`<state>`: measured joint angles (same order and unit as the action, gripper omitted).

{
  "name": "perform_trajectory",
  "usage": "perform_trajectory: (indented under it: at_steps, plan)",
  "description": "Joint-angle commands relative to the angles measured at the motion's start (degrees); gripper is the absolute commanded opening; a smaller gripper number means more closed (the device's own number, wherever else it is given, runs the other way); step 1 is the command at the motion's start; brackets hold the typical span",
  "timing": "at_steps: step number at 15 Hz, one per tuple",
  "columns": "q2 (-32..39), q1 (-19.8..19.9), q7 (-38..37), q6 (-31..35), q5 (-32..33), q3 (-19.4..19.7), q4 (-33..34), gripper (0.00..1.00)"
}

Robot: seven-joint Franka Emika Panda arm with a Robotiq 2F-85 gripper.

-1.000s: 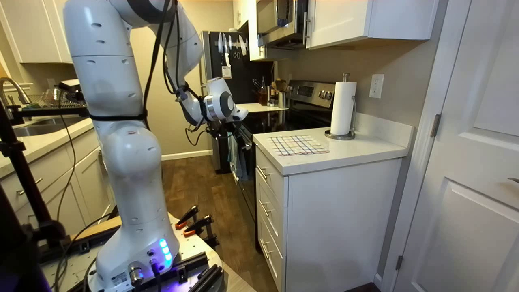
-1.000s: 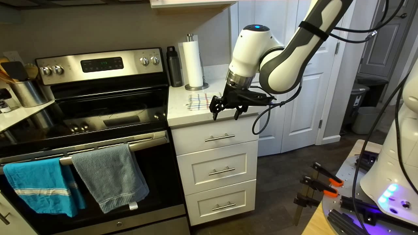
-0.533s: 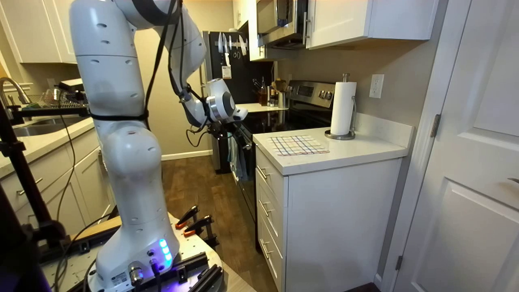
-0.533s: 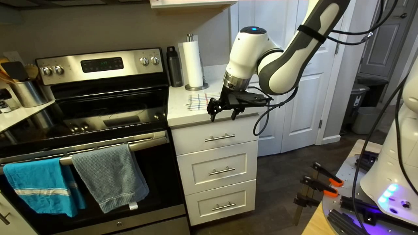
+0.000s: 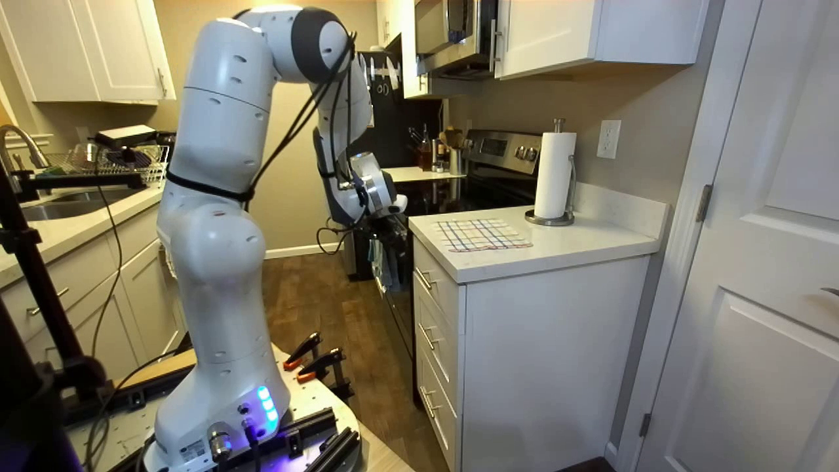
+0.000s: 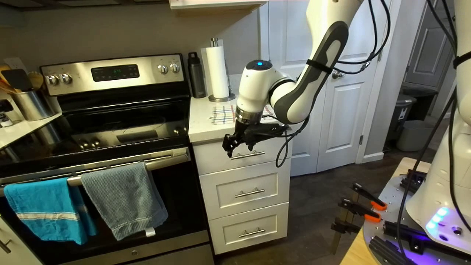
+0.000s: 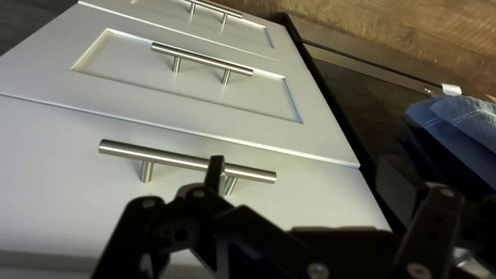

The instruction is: Open the topmost drawer

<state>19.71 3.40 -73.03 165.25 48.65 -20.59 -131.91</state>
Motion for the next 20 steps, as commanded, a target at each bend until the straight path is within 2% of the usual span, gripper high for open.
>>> perform_trajectory:
  at_steps: [1,6,13,17,20]
  plan:
    - [8.4,-4.0,-2.1,-0.5,5.1,3.8,7.3,1.00]
    - [13.5,-9.8,-2.0,-0.8,10.3,9.4,13.6,1.00]
    - [14.7,-16.2,-0.9,-2.0,17.0,15.3,17.5,1.00]
    - [15.1,-15.0,9.5,-6.0,13.5,12.0,16.1,1.00]
    - [15.0,-13.4,20.8,-12.6,8.2,8.2,14.7,1.00]
